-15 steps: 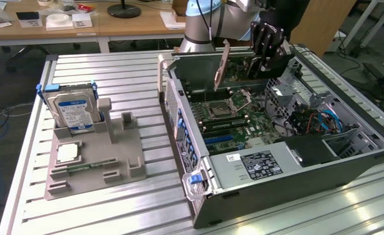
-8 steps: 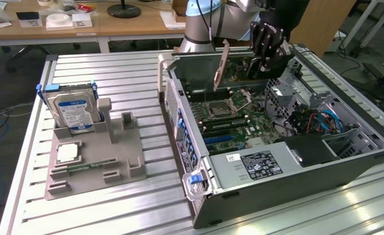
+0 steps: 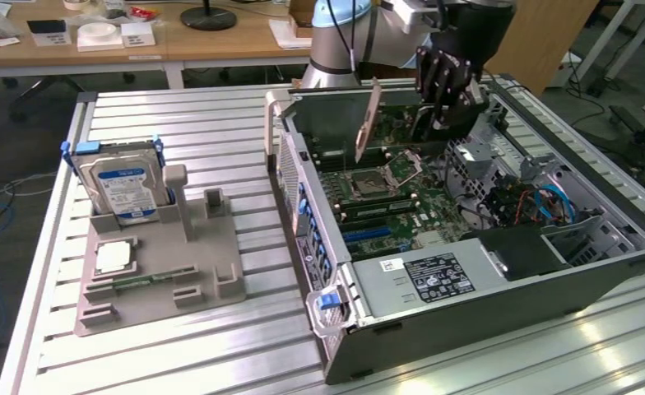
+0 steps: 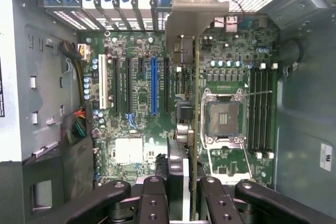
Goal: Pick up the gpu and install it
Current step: 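Insert the gpu into the slot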
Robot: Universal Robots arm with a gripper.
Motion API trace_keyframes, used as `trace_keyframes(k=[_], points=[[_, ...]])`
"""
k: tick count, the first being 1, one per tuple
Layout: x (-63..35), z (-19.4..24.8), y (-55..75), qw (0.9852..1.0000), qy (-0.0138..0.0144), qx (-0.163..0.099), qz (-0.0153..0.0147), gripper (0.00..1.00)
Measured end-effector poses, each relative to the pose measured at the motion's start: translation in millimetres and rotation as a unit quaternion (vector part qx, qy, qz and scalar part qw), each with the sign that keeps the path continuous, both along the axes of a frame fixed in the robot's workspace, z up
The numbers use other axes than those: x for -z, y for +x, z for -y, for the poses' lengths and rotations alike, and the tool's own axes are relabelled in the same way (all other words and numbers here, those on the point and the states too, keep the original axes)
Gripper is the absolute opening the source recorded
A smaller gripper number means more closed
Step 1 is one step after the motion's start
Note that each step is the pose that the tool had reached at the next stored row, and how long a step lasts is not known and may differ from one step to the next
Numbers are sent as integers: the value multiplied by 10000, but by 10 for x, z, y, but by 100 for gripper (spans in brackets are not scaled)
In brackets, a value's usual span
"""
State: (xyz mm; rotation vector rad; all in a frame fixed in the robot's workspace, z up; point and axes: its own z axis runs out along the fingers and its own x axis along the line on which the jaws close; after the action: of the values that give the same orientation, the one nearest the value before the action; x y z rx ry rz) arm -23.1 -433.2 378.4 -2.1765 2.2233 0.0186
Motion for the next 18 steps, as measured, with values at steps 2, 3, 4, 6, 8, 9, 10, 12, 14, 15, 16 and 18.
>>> trace_keyframes(k=[2,3,4,6,8,9,10,12,14,15,16,18], points=[[20,35,-2,10000,19,-7,7,28],[38,43,-2,10000,22,-11,8,28],[55,44,-2,10000,21,-13,8,28],[92,45,10,10000,21,-14,6,28],[128,57,10,10000,24,-14,6,28],[146,57,10,10000,25,-13,6,28],[157,58,10,10000,24,-13,7,28],[184,59,11,10000,24,-14,16,28],[219,59,11,10000,24,-15,18,28],[237,59,11,10000,24,-14,18,28],[255,59,11,10000,24,-14,19,28],[293,59,4,10000,24,-12,18,28]])
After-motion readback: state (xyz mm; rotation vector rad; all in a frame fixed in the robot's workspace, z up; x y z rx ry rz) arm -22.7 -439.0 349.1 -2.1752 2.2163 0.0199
